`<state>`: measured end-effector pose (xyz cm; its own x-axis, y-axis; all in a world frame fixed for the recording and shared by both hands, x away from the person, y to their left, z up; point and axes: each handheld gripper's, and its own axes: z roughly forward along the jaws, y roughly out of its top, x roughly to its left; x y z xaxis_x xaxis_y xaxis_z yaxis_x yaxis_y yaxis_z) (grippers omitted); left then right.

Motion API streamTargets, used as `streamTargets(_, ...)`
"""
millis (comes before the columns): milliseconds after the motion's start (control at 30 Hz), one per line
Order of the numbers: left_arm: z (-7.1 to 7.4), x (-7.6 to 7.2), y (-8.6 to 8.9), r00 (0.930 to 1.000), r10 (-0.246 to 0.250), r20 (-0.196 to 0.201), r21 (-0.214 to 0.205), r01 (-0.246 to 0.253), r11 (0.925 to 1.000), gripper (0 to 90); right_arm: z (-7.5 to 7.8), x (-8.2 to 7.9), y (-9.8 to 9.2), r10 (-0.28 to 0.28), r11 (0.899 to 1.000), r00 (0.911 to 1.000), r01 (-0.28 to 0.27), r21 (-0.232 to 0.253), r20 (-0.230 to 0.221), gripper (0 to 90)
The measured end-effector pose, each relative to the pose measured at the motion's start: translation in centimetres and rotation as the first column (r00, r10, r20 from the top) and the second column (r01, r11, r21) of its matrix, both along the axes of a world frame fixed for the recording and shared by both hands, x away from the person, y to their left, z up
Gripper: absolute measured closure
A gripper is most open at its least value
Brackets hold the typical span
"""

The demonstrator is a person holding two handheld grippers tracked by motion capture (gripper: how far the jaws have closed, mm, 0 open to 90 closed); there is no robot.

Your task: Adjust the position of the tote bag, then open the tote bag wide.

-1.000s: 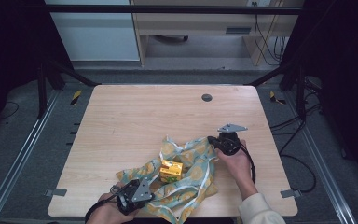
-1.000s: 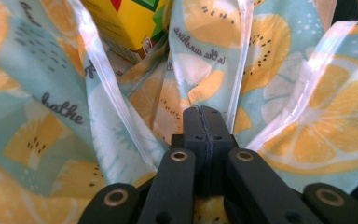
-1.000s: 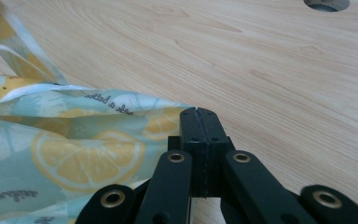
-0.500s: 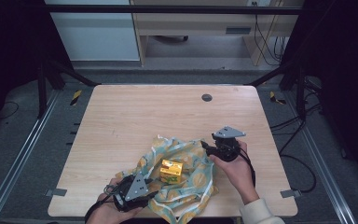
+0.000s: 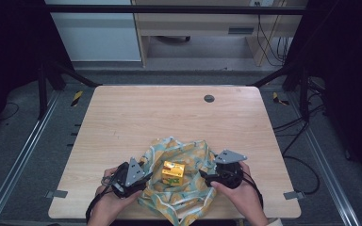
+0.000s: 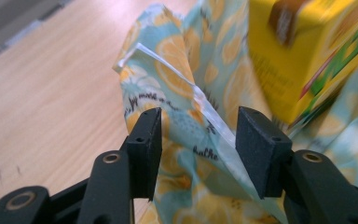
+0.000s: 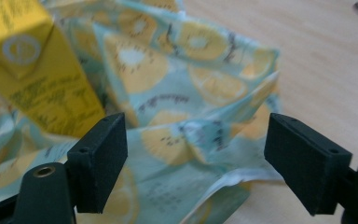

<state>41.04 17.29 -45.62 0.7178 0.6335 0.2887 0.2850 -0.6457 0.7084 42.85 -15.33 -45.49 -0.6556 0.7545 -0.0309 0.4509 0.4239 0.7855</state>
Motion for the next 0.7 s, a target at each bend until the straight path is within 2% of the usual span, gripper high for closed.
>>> streamTargets(33, 0.0, 0.0, 0.0, 1.0, 0.0, 0.0, 0.0, 0.0, 1.0, 52.0, 0.0, 0.0, 0.0, 0.0, 1.0, 1.0, 0.0, 0.0, 0.0, 20.9)
streamTargets(67, -0.3, 0.1, 0.0, 1.0, 0.002, -0.007, 0.017, -0.002, 0.9999, 52.9, -0.5, -0.4, 0.3, 0.016, 0.999, 0.9995, -0.017, -0.036, -0.026, 20.4)
streamTargets(100, -0.8, 0.3, 0.0, 0.9998, 0.0, -0.019, 0.057, 0.001, 0.9984, 53.5, -0.8, -0.6, 0.3, 0.019, 0.998, 0.9995, -0.02, -0.061, -0.024, 20.4)
streamTargets(133, -0.8, 0.3, 0.0, 0.9998, 0.0, -0.019, 0.057, 0.001, 0.9984, 53.9, -1.0, -0.7, 0.4, 0.024, 0.996, 0.9992, -0.027, -0.079, -0.031, 20.2)
streamTargets(300, -1.7, 0.5, 0.9, 0.9985, 0.037, -0.042, 0.137, -0.031, 0.9901, 54.2, -2.1, -1.3, 0.5, 0.053, 0.988, 0.9965, -0.062, -0.141, -0.065, 19.8)
streamTargets(467, -2.1, 0.8, 1.4, 0.996, 0.064, -0.062, 0.148, -0.054, 0.9875, 54.3, -2.6, -1.3, 0.3, 0.057, 0.984, 0.9948, -0.07, -0.161, -0.084, 20.1)
streamTargets(600, -2.2, 0.8, 1.5, 0.9961, 0.07, -0.053, 0.159, -0.061, 0.9855, 54.1, -3.1, -1.4, 0.3, 0.071, 0.977, 0.9913, -0.091, -0.191, -0.11, 20.0)
streamTargets(700, -2.1, 0.8, 1.7, 0.996, 0.073, -0.052, 0.156, -0.064, 0.9857, 53.9, -3.0, -1.3, 0.2, 0.073, 0.979, 0.991, -0.093, -0.18, -0.112, 19.9)
